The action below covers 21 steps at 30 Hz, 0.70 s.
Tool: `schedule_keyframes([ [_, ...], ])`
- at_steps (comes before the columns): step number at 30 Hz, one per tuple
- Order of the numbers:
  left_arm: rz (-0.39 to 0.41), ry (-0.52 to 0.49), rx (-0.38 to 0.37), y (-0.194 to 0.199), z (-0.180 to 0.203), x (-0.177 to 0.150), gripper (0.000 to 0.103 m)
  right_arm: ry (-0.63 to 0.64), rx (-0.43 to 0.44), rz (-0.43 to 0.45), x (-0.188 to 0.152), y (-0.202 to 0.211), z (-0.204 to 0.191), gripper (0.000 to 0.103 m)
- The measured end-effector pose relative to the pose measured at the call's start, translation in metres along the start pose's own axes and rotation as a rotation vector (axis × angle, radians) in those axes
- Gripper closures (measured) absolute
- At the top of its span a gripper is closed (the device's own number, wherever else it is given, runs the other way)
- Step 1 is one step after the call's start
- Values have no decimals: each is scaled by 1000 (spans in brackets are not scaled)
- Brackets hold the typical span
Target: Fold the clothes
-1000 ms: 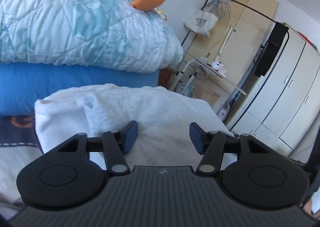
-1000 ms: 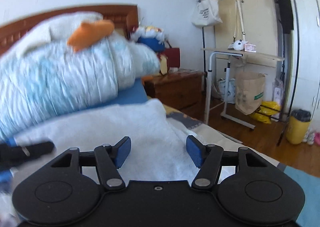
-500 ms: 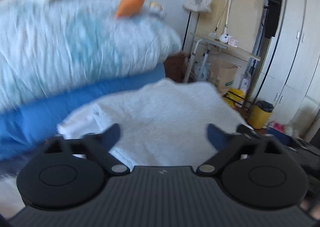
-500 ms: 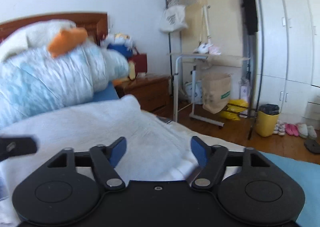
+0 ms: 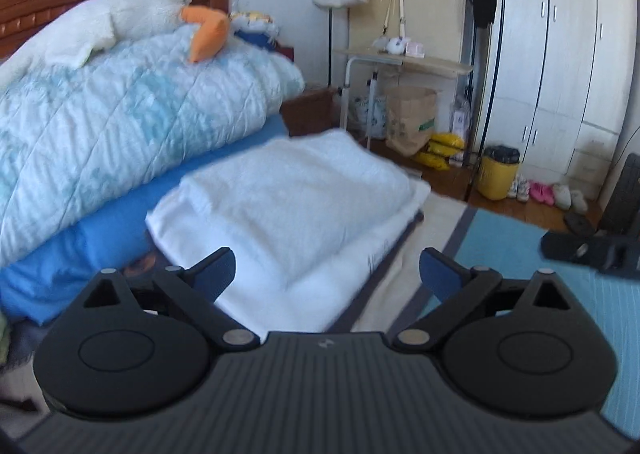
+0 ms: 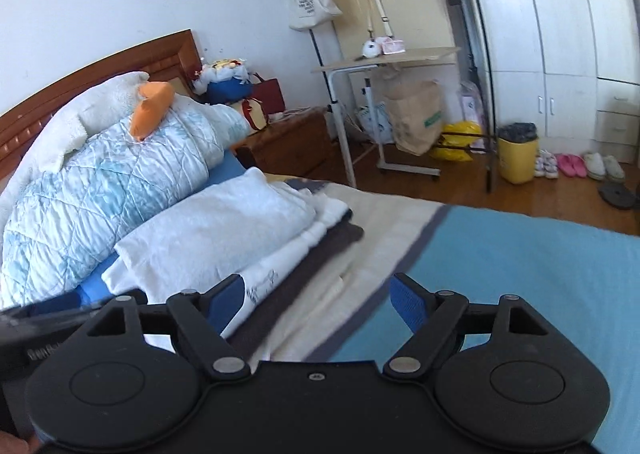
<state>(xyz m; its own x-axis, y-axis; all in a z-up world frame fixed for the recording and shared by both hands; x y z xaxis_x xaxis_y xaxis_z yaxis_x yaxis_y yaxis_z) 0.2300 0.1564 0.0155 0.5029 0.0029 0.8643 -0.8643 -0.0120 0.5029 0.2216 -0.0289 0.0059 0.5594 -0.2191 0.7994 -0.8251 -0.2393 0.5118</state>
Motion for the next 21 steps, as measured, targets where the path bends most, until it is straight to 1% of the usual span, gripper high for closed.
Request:
schedule_keyframes([
  [2,-30,11,4,7,3,-10,1,-13,1,-12,-8,12,3,19],
  [5,-51,-6,2,19,12,-21,1,8,-6,-37,-19,27,4,19],
  [9,-54,-39,-28,36,27,-34,1,13,-40,-28,-30,46,4,19],
  [12,-60,-28,-47,47,34,-43,1,-1,-51,-38,-37,60,5,19],
  [15,-55,-29,-44,57,43,-48,1,-6,-47,-19,-43,75,3,19],
  [17,-48,-44,-68,65,51,-50,1,-7,-37,-9,-48,83,0,19],
  [19,-39,-61,-85,73,57,-50,1,-8,-45,-3,-52,89,-3,19],
  [21,-36,-75,-82,78,60,-50,1,-12,-56,4,-56,94,-5,19],
])
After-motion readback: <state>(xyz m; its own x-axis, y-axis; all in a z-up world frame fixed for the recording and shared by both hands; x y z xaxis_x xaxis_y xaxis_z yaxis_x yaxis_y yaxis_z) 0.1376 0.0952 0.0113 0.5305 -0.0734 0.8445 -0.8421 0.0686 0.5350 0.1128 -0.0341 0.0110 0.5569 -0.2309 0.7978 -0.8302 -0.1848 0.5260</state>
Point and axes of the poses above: each gripper's, at about its wrist camera, not at the fingertips, and y roughly against the way its jaws point, z to its right, x to its top, the point moved 4 cm from there along -y, roughly the way its jaws point, and after that the axes turned 3 degrees about -y, right-handed, at the moved point
